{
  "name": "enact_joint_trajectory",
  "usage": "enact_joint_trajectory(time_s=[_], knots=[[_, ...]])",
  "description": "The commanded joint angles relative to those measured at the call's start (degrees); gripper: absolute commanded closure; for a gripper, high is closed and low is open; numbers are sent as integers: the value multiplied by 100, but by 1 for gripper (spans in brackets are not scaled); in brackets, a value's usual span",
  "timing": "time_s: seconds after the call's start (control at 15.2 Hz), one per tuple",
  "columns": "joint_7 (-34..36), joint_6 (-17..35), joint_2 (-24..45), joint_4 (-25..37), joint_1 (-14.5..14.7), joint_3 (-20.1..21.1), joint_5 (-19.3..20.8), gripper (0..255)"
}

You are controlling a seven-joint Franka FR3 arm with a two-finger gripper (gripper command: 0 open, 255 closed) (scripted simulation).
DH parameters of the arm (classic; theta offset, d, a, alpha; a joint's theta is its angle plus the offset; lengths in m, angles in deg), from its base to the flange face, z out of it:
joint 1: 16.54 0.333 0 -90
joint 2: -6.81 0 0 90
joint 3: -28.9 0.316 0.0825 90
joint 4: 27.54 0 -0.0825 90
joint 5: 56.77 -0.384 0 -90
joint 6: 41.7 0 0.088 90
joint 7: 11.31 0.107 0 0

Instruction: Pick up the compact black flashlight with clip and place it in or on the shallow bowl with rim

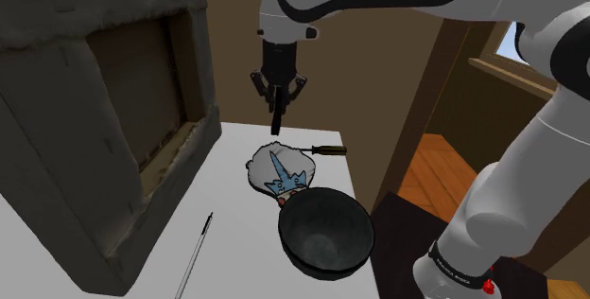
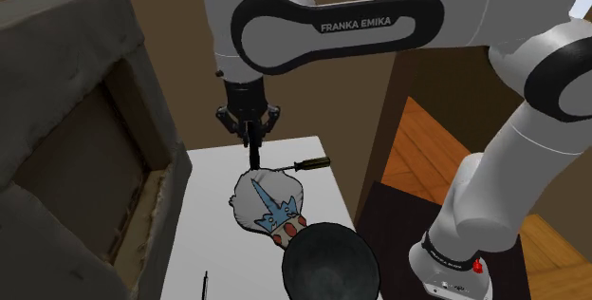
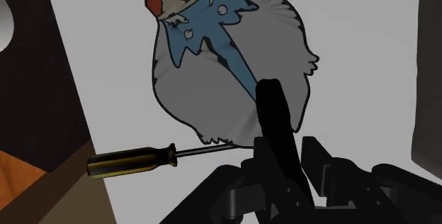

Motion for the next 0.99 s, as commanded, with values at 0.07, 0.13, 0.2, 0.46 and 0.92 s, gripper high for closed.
enact_joint_trajectory(time_s=[0.07, 0.13, 0.2, 0.46, 0.92], knots=[[187, 68, -499, -537, 121, 107, -182, 255], [247, 74, -663, -694, 165, 142, -246, 255], [309, 75, -823, -844, 211, 178, -310, 255], [578, 44, -1430, -1368, 415, 337, -572, 255], [1147, -123, -2352, -2017, 833, 678, -1055, 255]])
